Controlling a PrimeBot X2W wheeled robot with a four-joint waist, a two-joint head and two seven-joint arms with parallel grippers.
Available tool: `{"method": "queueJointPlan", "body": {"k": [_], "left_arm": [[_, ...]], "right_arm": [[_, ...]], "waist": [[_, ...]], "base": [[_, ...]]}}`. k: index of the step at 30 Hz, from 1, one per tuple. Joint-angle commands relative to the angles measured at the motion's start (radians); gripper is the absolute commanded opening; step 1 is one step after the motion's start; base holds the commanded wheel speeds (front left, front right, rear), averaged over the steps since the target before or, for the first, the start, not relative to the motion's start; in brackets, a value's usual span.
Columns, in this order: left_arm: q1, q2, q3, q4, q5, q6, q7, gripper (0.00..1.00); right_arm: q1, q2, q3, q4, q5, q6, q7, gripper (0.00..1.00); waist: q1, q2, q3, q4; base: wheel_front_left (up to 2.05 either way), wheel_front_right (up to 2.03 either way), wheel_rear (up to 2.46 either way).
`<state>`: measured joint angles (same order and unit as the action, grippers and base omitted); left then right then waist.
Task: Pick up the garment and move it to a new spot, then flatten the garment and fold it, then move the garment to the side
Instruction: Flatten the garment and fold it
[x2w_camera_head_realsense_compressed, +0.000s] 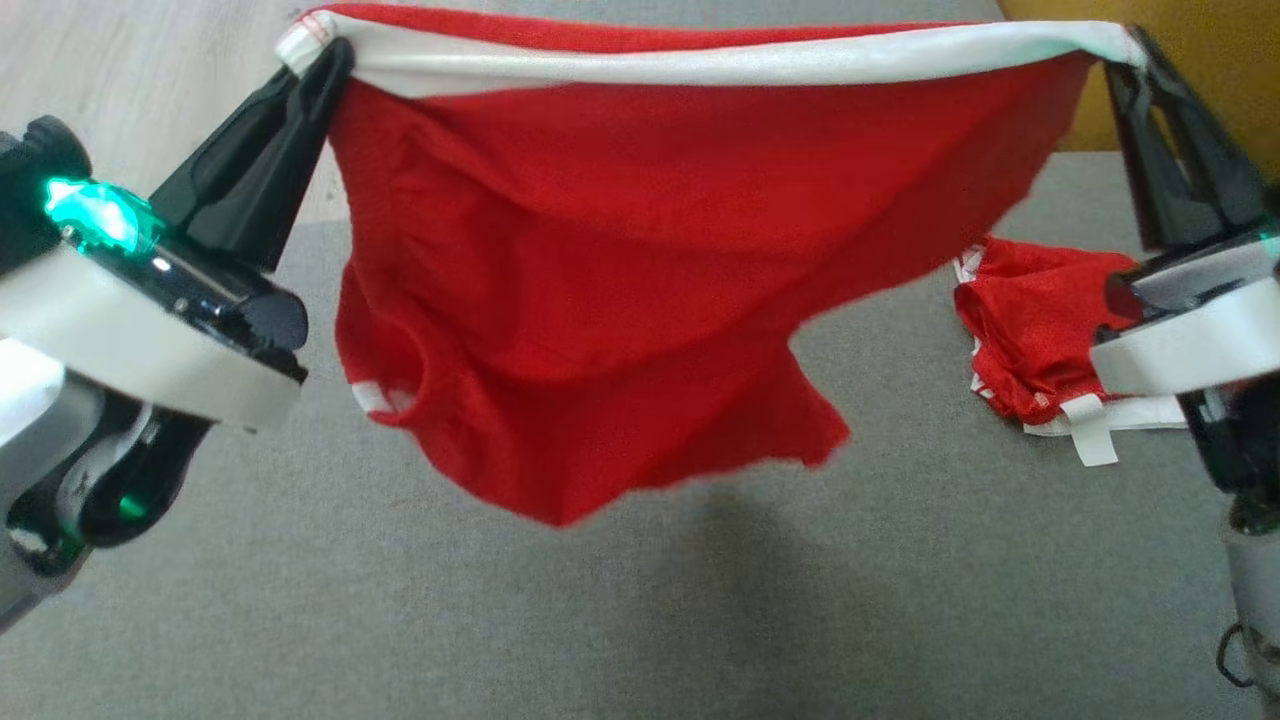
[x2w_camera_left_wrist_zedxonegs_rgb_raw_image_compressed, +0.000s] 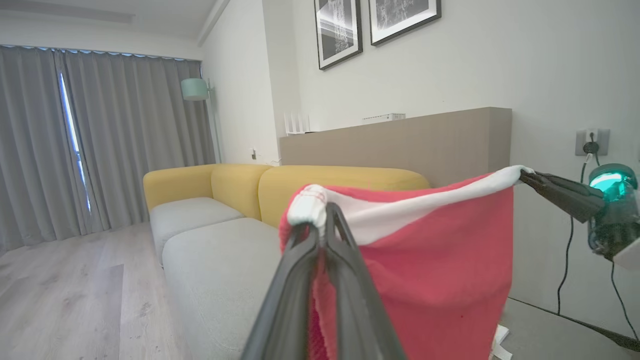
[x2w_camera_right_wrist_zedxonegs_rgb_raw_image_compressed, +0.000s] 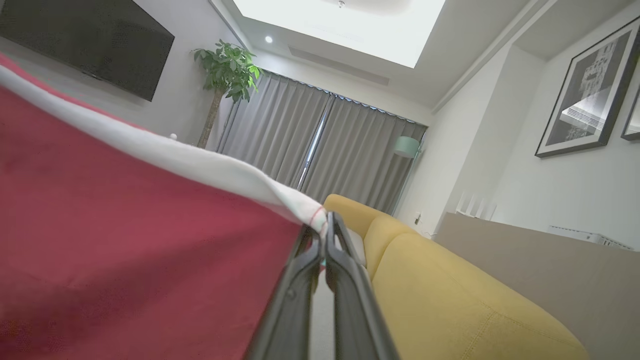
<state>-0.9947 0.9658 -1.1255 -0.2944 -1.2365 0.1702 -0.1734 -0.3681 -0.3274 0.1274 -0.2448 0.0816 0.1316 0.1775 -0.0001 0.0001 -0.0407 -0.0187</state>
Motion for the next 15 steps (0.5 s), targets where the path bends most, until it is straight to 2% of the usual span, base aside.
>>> {"method": "queueJointPlan", "body": {"k": [1, 3, 6, 9, 12, 13, 15], "left_arm": [[-0.036, 0.047, 0.079, -0.032, -0.005, 0.015, 0.010, 0.00], [-0.047, 0.054, 0.079, -0.040, 0.002, 0.023, 0.026, 0.00], [-0.091, 0.026, 0.086, 0.038, 0.001, 0.001, 0.052, 0.00], [-0.159, -0.018, 0.087, 0.165, 0.025, -0.041, 0.080, 0.00], [-0.251, -0.082, 0.088, 0.325, 0.063, -0.105, 0.095, 0.00], [-0.251, -0.082, 0.088, 0.325, 0.063, -0.105, 0.095, 0.00], [-0.323, -0.135, 0.106, 0.447, 0.082, -0.144, 0.080, 0.00]], "right_arm": [[-0.020, -0.006, -0.001, -0.057, -0.007, -0.001, 0.023, 0.00], [-0.027, -0.013, 0.001, -0.076, -0.011, -0.001, 0.046, 0.00], [-0.114, -0.017, 0.029, -0.024, 0.017, -0.001, 0.058, 0.00], [-0.250, -0.028, 0.071, 0.095, 0.039, -0.001, 0.037, 0.00], [-0.428, -0.029, 0.119, 0.258, 0.051, -0.001, -0.009, 0.00], [-0.428, -0.029, 0.119, 0.258, 0.051, -0.001, -0.009, 0.00], [-0.559, -0.023, 0.144, 0.378, 0.044, -0.001, -0.053, 0.00]], "waist": [[0.0001, -0.0001, 0.010, 0.003], [0.0001, -0.0001, 0.027, 0.003], [0.0001, -0.0001, 0.095, -0.004], [0.0001, -0.0001, 0.173, -0.013], [0.0001, -0.0001, 0.248, -0.018], [0.0001, -0.0001, 0.248, -0.018], [0.0001, -0.0001, 0.289, -0.020]], "base": [[0.00, 0.00, 0.00], [0.00, 0.00, 0.00], [0.00, 0.00, 0.00], [0.00, 0.00, 0.00], [0.00, 0.00, 0.00], [0.00, 0.00, 0.00], [0.00, 0.00, 0.00]]}}
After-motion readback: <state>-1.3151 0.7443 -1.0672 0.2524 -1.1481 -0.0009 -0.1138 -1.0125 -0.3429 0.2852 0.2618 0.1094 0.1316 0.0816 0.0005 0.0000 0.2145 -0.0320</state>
